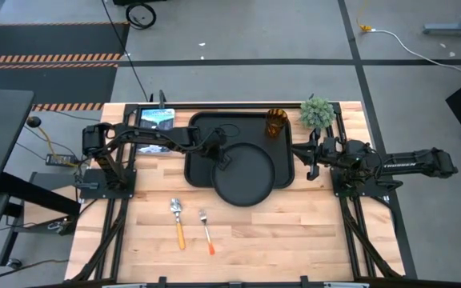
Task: Pick and place plate/cup/fork/spoon on tray
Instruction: Put the black plate on the black serving tray below the orange cup, then put the orange fork on the black serving tray to the left of the black plate
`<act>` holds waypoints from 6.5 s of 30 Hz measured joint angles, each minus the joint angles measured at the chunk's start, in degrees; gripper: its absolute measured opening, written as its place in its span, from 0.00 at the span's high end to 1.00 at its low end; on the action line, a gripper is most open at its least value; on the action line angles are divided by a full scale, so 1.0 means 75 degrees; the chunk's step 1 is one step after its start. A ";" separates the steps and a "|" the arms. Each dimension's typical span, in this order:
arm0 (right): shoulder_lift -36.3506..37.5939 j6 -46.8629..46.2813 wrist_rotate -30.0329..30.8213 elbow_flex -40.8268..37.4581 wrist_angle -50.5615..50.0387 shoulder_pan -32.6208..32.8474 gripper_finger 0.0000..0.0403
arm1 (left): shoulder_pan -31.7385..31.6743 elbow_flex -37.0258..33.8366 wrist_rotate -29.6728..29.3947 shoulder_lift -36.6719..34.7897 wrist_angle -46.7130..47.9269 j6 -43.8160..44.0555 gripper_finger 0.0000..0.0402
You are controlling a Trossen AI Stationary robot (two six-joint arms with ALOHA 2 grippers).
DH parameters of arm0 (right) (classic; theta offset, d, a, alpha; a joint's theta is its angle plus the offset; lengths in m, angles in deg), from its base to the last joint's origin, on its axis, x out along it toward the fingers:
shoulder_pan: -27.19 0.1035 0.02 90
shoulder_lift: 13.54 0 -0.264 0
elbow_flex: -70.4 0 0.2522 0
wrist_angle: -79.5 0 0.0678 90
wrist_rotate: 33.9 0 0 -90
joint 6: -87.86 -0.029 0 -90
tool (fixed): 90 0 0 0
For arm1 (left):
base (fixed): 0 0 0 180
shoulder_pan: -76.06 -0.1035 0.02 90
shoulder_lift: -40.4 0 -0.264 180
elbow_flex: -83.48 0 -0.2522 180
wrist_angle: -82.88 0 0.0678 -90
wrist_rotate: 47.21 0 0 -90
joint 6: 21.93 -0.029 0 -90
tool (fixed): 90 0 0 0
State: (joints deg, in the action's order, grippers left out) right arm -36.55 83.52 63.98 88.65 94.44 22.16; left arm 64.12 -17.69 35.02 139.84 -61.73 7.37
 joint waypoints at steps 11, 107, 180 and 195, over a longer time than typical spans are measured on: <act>0.0001 0.0000 0.0003 0.0000 0.0053 0.0000 0.84 | 0.0000 0.0000 -0.0012 0.0000 0.0017 0.0006 0.96; -0.0130 -0.0428 0.2538 0.0000 0.1368 0.0042 0.84 | -0.0592 0.0009 -0.1331 -0.0889 0.1088 -0.2803 0.64; -0.0897 0.0463 -0.0930 0.0000 0.1537 0.0425 0.84 | 0.3946 0.0009 -0.2419 -0.0041 -0.0858 0.5888 0.64; -0.0897 0.0469 -0.1896 0.0003 0.1455 0.0425 0.84 | 0.5688 0.1003 -0.2973 0.0361 -0.0323 0.9470 0.74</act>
State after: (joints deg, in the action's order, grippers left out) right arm -43.28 87.04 49.75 88.67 105.35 25.35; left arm 106.78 -10.16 12.72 142.54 -64.15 78.39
